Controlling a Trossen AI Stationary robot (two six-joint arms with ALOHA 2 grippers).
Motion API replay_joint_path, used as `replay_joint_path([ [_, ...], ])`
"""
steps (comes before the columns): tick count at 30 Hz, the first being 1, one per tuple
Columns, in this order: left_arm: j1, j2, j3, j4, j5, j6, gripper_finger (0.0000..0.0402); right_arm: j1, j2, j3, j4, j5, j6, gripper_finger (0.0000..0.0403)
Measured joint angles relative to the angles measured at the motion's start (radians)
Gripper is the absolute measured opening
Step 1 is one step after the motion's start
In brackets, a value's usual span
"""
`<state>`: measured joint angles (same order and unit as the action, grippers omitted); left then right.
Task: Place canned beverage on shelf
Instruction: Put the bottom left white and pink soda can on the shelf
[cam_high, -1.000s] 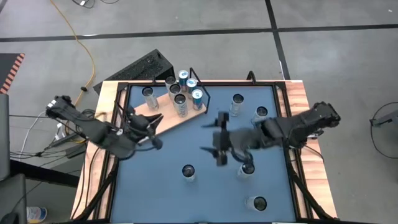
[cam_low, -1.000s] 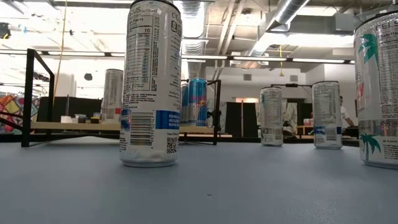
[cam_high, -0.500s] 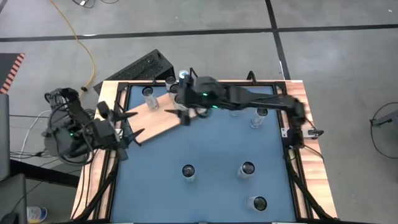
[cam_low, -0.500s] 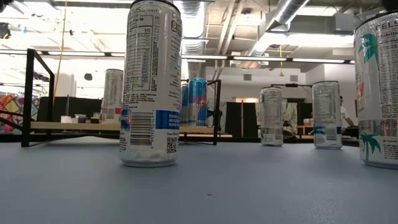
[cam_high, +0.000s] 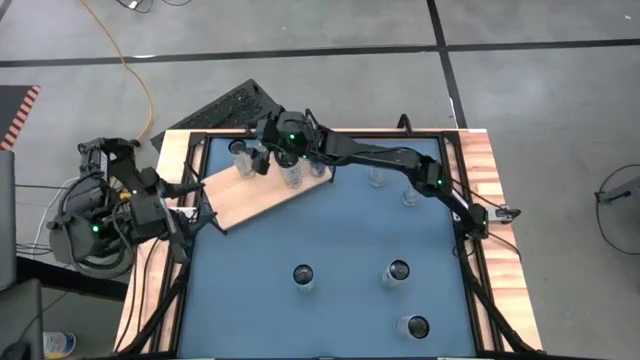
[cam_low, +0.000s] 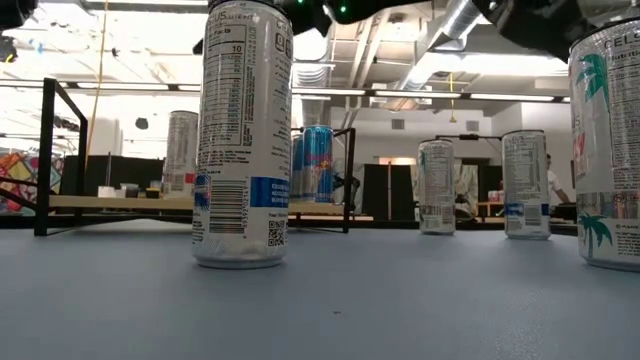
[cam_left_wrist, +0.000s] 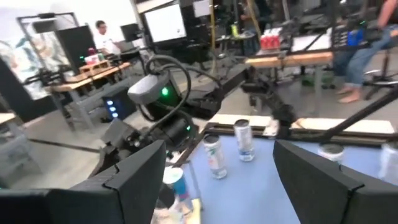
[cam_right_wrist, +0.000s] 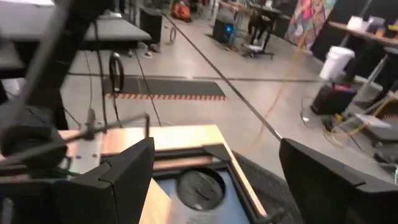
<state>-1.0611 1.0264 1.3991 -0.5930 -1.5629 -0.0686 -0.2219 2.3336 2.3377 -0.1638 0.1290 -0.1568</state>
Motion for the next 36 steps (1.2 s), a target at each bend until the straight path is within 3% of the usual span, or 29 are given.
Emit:
replay_joint_path([
  [5,0.095,-0.019,-0.011,-0.284,0.01,-0.298,0.0286,0.01,-0.013,0.014,-0.175,-0.001,-0.037,0.0334],
  [7,0.194,-0.051,0.012,-0.363,0.112,-0.393,0.0286,0.024,-0.069,0.014,-0.315,-0.001,-0.09,0.0334],
  [10,0.378,-0.119,0.067,-0.445,0.27,-0.419,0.0286,0.051,-0.215,0.014,-0.523,0.009,-0.156,0.0334],
  [13,0.587,-0.165,0.135,-0.462,0.441,-0.353,0.0286,0.077,-0.392,0.023,-0.663,0.046,-0.159,0.0334],
  [16,0.786,-0.164,0.203,-0.465,0.53,-0.249,0.0286,0.1,-0.51,0.022,-0.777,0.074,-0.159,0.0334],
  [24,1.205,0.005,0.307,-0.647,0.909,-0.151,0.0285,0.16,-0.685,0.017,-0.811,0.08,-0.159,0.0334],
  [28,1.411,0.156,0.337,-0.704,1.149,-0.023,0.0285,0.166,-0.728,0.019,-0.855,0.085,-0.129,0.0334],
  [36,1.735,0.355,0.36,-0.753,1.399,0.177,0.0285,0.204,-0.727,0.016,-1.004,0.081,-0.103,0.0333],
])
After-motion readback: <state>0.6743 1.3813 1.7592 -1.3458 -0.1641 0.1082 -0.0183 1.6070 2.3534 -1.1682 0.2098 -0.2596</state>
